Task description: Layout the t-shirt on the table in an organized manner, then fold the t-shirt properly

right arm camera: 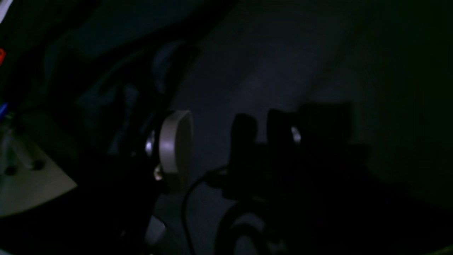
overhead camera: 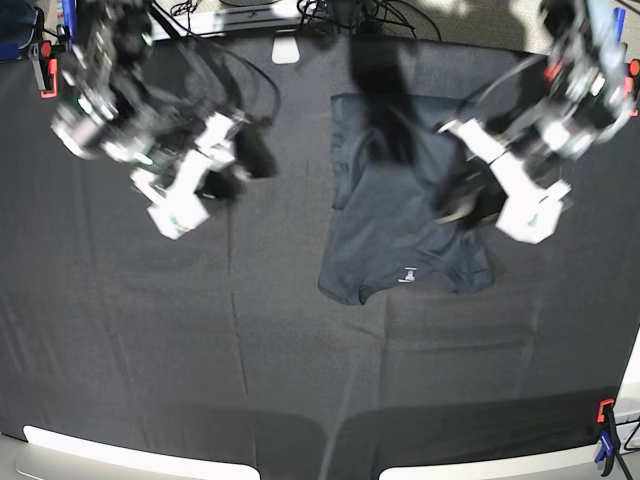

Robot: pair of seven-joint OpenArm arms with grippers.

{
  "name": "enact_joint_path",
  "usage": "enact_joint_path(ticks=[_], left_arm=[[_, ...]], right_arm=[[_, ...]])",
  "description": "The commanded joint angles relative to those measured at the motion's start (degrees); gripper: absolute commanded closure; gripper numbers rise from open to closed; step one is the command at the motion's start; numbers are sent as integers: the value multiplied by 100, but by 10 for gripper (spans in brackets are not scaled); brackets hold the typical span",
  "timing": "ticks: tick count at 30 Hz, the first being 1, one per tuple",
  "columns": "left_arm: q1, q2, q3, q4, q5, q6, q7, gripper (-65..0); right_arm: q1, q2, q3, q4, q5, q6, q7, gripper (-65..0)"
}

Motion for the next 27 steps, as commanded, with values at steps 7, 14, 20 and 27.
enact_joint_path(ticks=[7,14,20,27], left_arm=[[1231,-44,-828,299,-225,-157,50,-159],[2527,-48,-1228,299,-223,-162,114,-159],[3272,-46,-1235,177,-219,-177,205,-159],[3263,-46,-1235,-1506,-221,-184,125,-159]], right_arm=[[-1014,42,1088,1108,713,80,-72,-325],[-2286,-173,2090,1471,1272,80,-280,-325],[-3204,-872,2603,1403,597,80,-282,-325],[-3709,-1143,2592,354,-254,80,-282,-325]])
